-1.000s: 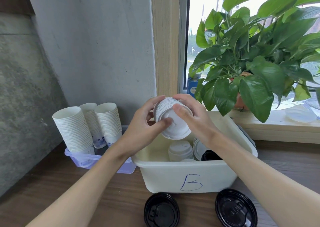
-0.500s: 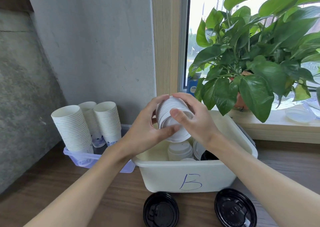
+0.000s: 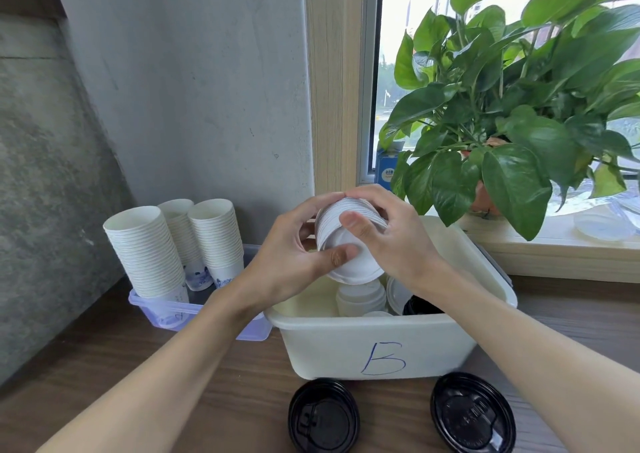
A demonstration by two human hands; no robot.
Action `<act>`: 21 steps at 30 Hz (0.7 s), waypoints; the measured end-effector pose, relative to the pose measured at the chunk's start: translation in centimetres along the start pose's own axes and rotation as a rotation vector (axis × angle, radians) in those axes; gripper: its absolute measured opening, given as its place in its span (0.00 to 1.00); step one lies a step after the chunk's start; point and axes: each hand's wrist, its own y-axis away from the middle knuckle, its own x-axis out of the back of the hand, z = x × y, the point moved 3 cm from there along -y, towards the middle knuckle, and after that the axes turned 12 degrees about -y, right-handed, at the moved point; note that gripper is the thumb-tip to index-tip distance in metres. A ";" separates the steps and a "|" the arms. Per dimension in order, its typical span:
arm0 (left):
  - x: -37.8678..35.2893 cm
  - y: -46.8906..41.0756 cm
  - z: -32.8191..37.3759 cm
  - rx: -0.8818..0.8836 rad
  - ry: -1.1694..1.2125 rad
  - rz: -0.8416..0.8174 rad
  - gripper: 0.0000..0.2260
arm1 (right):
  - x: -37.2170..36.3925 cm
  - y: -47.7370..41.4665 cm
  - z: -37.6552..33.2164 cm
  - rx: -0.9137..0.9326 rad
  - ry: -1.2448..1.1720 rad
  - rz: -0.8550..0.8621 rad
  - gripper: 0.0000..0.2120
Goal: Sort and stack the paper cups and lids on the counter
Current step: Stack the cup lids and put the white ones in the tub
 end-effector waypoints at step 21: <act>-0.1 -0.3 -0.5 0.122 0.036 -0.034 0.31 | 0.8 0.0 0.2 -0.101 -0.246 -0.037 0.18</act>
